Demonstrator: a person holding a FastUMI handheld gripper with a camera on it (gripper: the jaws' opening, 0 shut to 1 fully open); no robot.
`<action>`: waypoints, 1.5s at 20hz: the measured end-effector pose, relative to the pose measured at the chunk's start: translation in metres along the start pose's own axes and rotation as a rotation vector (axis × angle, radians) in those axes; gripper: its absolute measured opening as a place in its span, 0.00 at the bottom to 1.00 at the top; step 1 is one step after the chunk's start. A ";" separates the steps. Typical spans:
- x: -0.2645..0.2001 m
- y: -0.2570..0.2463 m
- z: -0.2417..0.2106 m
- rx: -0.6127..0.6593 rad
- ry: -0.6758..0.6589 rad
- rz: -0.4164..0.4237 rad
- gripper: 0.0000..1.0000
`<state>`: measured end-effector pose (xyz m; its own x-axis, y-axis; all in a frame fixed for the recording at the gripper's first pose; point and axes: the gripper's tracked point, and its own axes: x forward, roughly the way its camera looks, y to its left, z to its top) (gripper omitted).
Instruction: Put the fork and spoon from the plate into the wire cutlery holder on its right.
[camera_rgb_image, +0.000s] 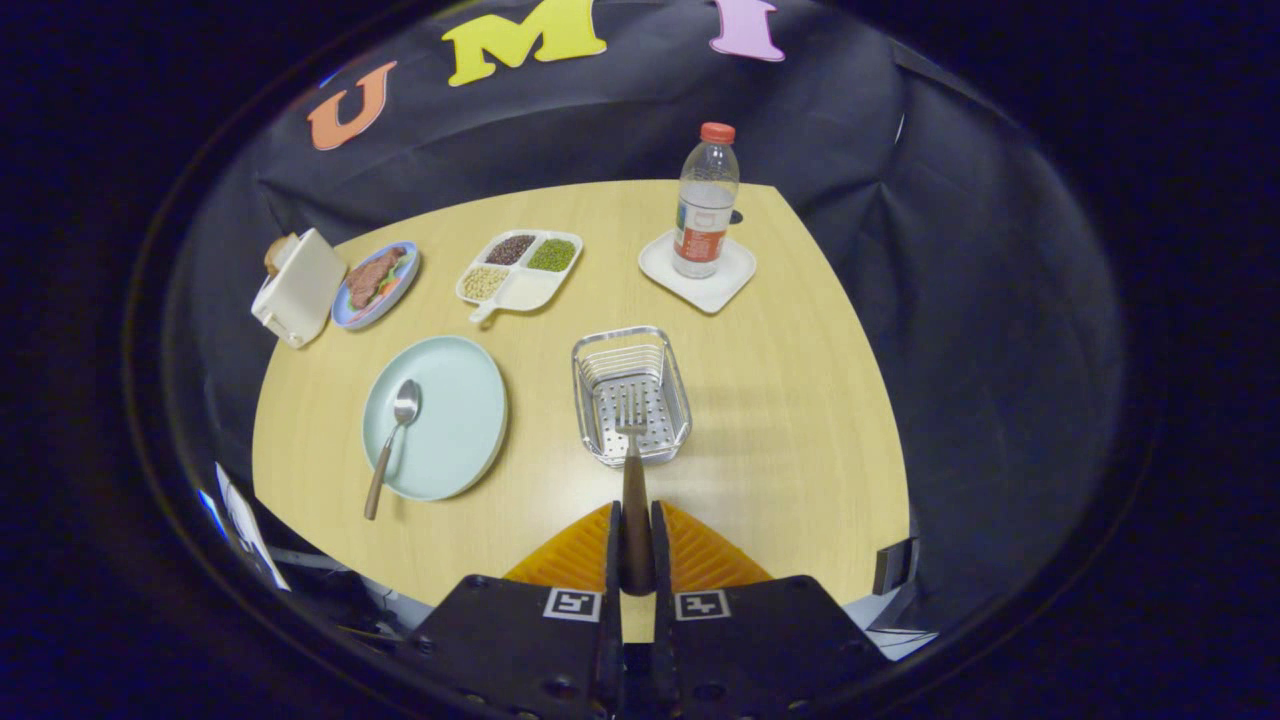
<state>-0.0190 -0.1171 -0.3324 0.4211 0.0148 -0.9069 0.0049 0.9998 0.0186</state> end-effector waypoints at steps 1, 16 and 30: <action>0.000 -0.001 0.003 -0.003 -0.006 -0.012 0.12; -0.061 0.083 0.044 -0.053 -0.280 0.006 0.93; 0.022 0.227 -0.062 -0.033 0.007 0.105 0.95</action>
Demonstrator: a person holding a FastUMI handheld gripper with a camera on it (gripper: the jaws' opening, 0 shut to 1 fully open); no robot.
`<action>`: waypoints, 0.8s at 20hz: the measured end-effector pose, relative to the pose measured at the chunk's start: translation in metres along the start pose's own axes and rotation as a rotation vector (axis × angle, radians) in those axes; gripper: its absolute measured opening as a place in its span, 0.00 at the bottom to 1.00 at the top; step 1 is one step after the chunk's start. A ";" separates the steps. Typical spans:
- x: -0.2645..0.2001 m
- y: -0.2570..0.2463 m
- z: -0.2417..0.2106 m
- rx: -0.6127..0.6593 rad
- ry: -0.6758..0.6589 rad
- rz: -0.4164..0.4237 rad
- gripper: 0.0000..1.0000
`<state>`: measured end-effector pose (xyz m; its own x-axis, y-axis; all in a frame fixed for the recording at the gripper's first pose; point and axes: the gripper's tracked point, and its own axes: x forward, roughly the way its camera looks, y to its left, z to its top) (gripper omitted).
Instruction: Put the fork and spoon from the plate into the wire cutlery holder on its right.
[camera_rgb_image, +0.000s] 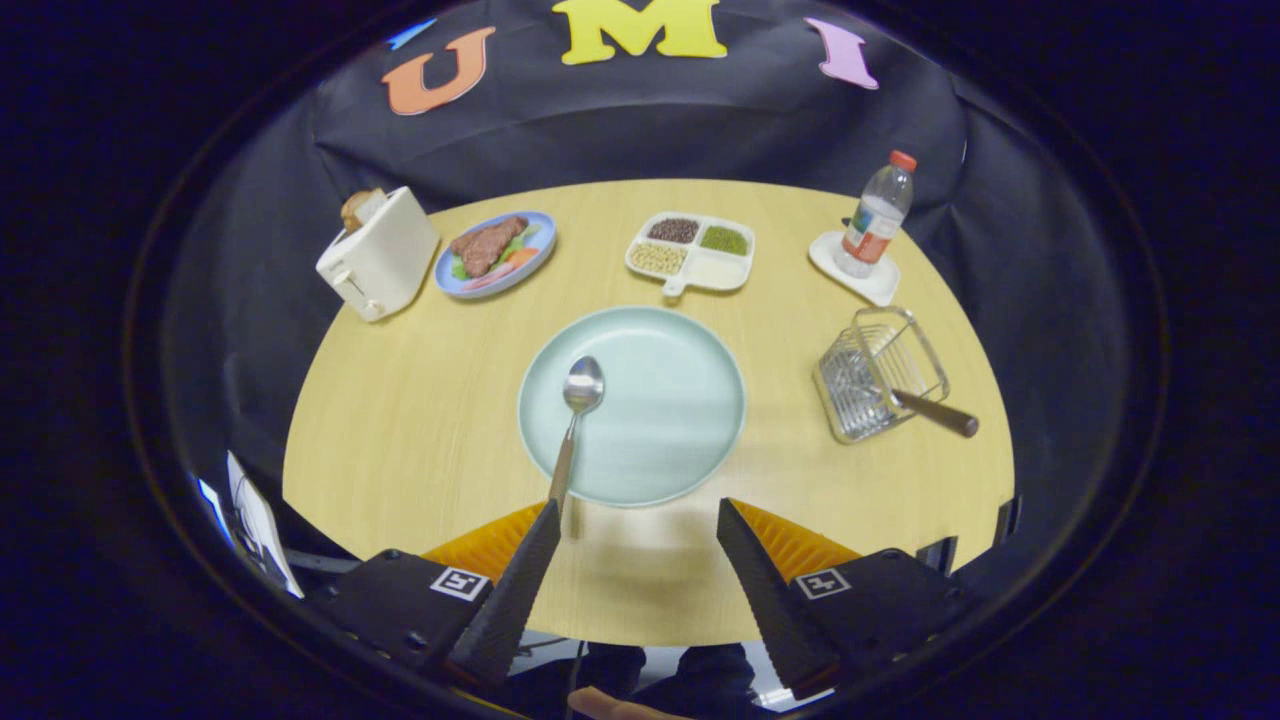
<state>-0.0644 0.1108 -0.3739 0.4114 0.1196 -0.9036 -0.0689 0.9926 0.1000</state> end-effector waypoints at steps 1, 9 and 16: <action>0.006 0.004 -0.006 0.010 0.026 -0.004 0.95; 0.056 0.041 -0.031 0.127 0.182 -0.008 0.97; 0.089 0.057 -0.032 0.145 0.237 -0.039 0.80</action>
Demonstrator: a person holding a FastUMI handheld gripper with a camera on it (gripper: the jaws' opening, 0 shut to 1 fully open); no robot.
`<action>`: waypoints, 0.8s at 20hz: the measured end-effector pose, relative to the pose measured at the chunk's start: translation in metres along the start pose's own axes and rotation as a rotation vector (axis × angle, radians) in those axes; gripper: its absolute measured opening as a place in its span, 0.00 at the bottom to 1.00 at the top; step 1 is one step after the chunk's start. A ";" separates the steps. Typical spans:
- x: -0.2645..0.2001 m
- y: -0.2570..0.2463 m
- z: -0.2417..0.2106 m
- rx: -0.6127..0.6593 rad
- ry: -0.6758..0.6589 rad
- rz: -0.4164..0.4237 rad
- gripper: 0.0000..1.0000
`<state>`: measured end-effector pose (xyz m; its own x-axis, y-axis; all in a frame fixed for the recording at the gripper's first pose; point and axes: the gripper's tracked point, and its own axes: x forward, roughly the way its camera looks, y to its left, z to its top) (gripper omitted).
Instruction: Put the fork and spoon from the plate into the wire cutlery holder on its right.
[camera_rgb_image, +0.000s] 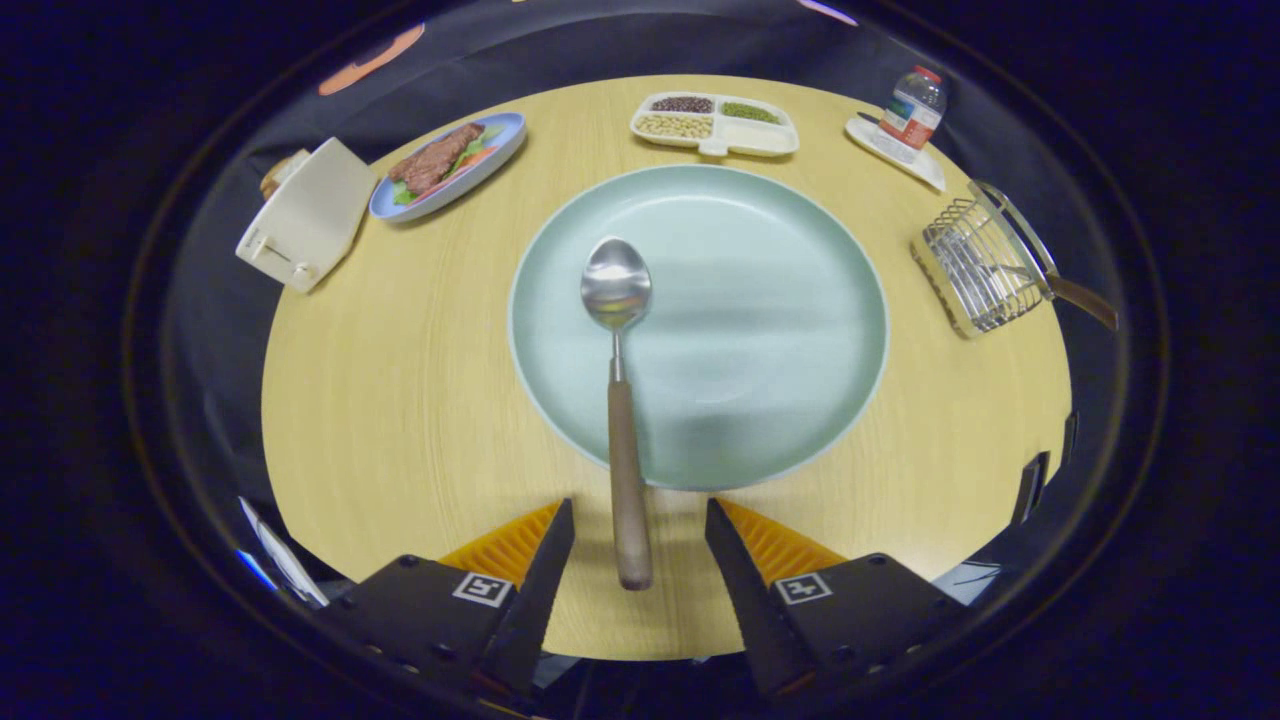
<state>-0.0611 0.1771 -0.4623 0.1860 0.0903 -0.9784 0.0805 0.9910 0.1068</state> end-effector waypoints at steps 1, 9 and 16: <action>0.000 0.000 0.002 0.000 -0.003 -0.007 0.71; -0.004 -0.002 -0.001 -0.054 -0.012 -0.042 0.12; -0.030 -0.016 0.008 -0.121 -0.081 -0.035 0.02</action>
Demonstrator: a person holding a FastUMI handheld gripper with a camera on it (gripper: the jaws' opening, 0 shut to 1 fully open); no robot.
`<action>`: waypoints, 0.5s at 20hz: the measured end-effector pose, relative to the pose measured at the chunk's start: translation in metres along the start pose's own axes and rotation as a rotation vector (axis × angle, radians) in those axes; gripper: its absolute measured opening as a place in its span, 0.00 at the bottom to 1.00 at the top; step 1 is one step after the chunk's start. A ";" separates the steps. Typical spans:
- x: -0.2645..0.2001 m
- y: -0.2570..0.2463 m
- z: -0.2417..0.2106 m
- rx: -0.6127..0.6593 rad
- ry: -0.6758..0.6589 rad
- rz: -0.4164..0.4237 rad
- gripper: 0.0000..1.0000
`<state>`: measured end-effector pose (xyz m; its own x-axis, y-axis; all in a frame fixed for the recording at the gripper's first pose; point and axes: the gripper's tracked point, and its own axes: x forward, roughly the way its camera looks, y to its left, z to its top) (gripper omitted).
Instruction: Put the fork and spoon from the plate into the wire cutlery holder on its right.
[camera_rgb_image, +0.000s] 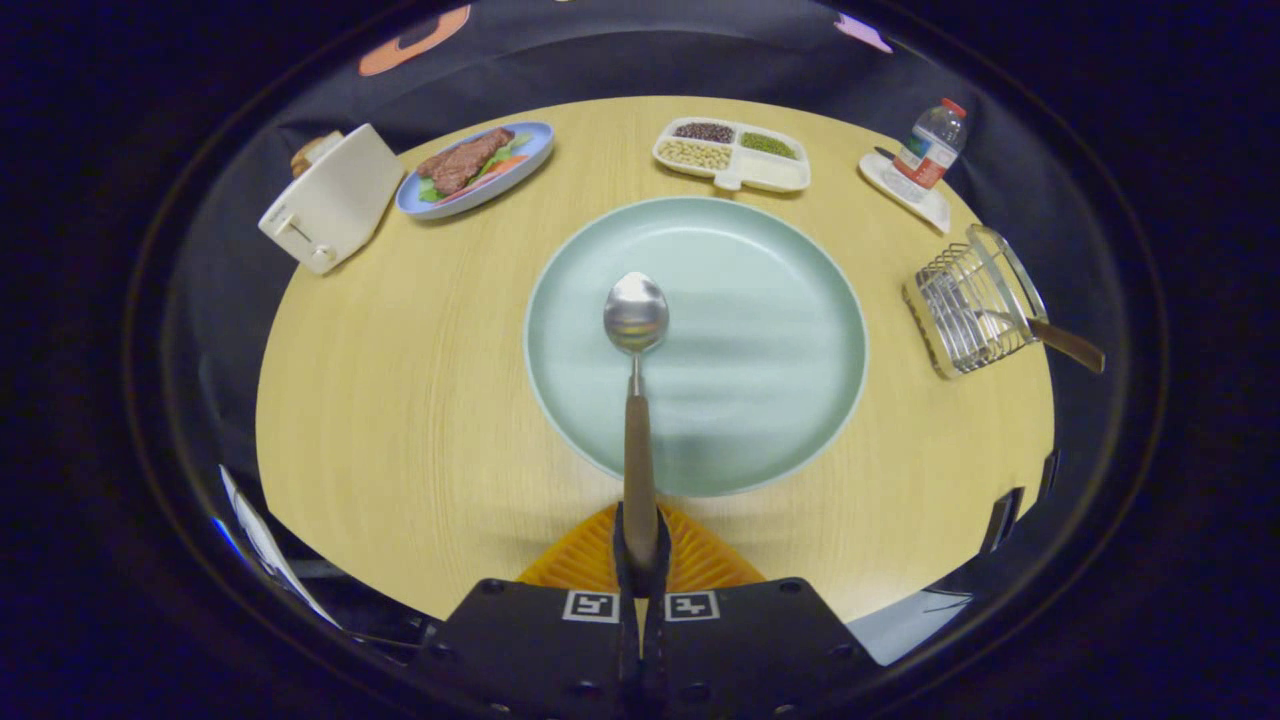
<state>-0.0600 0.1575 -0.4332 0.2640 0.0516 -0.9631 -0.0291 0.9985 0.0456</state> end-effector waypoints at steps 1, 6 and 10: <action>-0.005 -0.003 0.002 -0.009 -0.011 0.004 0.02; -0.032 -0.023 0.011 -0.045 -0.064 0.029 0.02; -0.054 -0.044 0.017 -0.092 -0.126 0.049 0.02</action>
<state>-0.0566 0.1113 -0.3783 0.3785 0.1077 -0.9193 -0.1315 0.9894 0.0618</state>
